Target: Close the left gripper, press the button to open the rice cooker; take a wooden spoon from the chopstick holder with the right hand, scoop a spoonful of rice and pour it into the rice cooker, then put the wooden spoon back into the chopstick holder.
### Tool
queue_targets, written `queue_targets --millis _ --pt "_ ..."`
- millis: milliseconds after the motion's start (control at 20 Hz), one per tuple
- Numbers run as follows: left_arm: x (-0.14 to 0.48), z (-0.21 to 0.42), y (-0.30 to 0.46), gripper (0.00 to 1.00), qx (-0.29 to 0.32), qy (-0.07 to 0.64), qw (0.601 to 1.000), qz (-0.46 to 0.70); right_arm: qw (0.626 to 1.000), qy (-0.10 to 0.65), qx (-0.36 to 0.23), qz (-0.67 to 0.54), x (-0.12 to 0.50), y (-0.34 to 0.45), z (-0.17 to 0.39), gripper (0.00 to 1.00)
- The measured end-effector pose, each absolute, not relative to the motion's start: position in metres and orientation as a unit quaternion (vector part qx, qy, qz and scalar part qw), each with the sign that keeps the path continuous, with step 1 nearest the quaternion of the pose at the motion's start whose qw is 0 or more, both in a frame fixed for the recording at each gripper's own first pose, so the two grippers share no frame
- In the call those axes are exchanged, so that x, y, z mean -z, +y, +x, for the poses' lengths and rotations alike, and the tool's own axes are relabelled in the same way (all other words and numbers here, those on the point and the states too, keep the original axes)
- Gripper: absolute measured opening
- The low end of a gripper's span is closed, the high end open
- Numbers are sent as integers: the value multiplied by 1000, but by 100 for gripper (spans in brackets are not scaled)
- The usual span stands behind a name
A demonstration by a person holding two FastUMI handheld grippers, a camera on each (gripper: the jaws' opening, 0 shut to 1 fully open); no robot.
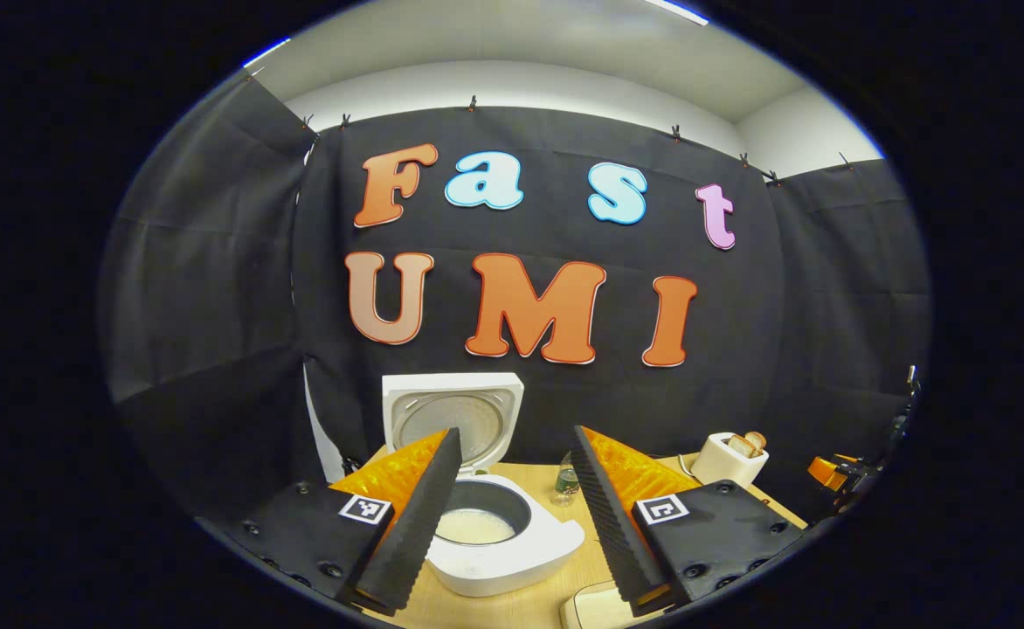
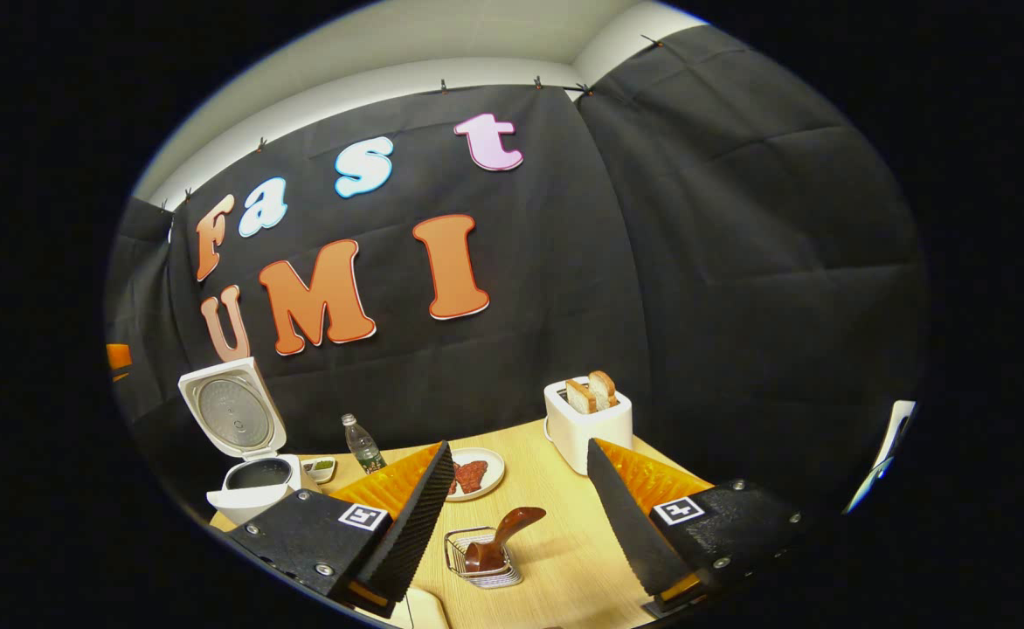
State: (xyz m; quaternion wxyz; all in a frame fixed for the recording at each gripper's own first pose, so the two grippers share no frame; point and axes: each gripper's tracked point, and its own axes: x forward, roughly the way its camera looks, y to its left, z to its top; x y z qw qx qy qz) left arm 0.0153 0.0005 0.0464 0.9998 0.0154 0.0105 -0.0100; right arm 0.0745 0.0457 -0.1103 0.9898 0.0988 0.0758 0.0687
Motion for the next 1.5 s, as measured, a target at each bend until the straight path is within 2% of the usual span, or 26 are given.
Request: queue_targets --millis 50,200,400,500,650,850,950,1000,1200,1350,1500 --pt "-51 15 3 86 5 4 1000 18 989 83 -69 101 120 47 80 95" --pt "-56 6 9 99 -6 -6 1000 20 982 125 -78 120 159 56 92 95" --pt "-64 -3 29 100 -35 -20 999 12 970 178 -73 150 210 67 105 95" --pt "-63 -9 34 97 -37 -17 999 18 961 194 -78 181 222 74 108 95" --pt "-65 -13 44 99 -51 -17 998 29 951 207 -74 215 240 80 115 93" --pt "-60 -17 49 97 -59 -8 998 25 944 221 -67 236 258 88 124 70" --pt "-59 -17 49 97 -56 -7 998 17 945 216 -72 237 253 92 129 58" --pt "-58 -17 50 98 -58 -7 998 13 943 219 -73 240 251 92 131 48" --pt "-49 -17 54 98 -60 2 998 9 929 236 -87 271 245 110 129 27" --pt "-53 -15 57 99 -60 -2 998 9 942 225 -95 231 233 121 126 19" --pt "-56 -14 55 99 -56 -8 998 7 952 210 -117 189 206 130 119 19"
